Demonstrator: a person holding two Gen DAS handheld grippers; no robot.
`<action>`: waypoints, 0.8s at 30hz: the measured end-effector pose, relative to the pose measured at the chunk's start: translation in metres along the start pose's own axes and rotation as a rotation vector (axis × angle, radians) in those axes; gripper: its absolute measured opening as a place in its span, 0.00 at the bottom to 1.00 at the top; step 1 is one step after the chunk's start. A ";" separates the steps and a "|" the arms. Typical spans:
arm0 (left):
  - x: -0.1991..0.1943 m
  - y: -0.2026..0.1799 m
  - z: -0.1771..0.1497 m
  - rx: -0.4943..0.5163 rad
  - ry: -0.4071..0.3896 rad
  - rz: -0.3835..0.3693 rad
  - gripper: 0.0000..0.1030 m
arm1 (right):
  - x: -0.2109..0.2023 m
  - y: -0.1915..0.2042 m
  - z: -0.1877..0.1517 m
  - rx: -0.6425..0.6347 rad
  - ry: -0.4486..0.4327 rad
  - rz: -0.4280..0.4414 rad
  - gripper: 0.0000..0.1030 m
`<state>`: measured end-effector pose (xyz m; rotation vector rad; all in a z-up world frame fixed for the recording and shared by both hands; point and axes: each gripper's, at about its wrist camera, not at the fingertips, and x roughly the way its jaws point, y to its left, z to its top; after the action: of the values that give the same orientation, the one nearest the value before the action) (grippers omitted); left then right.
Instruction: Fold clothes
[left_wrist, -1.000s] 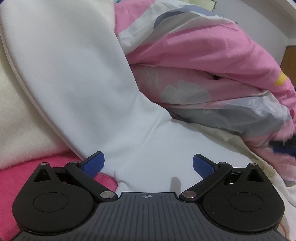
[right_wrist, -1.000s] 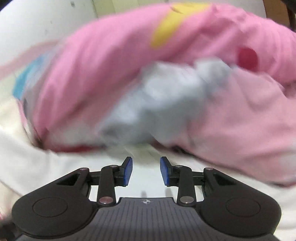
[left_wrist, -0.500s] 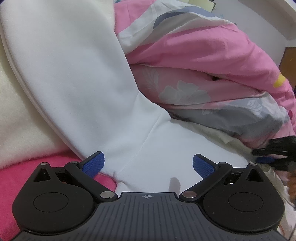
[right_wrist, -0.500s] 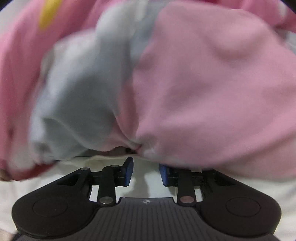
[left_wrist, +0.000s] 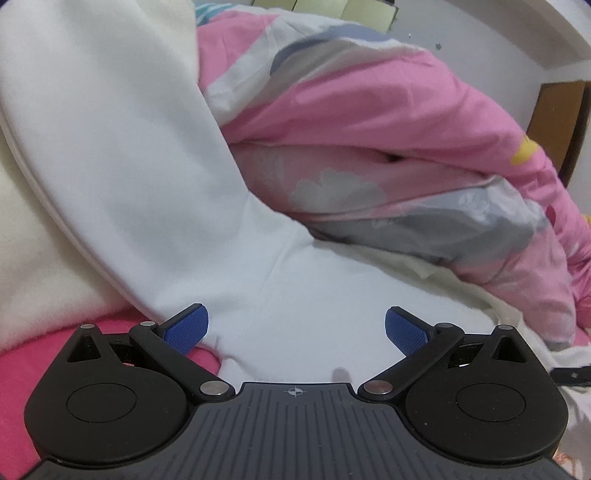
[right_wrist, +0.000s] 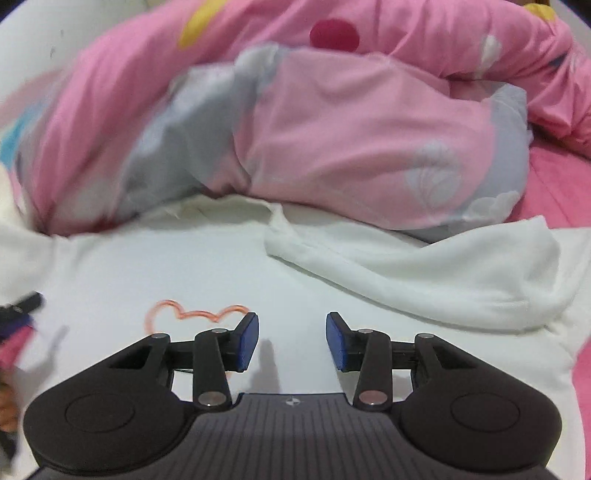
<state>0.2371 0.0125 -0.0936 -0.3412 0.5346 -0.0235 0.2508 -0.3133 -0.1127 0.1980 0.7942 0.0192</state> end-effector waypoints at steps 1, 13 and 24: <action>0.002 0.001 0.000 -0.001 0.010 0.003 1.00 | 0.012 -0.003 0.005 0.001 0.000 -0.014 0.40; 0.007 0.011 0.000 -0.047 0.055 -0.024 1.00 | 0.081 -0.097 0.048 0.677 -0.042 0.192 0.41; -0.008 0.031 0.013 -0.164 0.051 -0.070 1.00 | -0.151 -0.083 -0.083 0.735 -0.233 0.197 0.70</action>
<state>0.2345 0.0463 -0.0895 -0.5204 0.5768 -0.0562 0.0814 -0.3941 -0.0782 0.9571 0.5169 -0.1101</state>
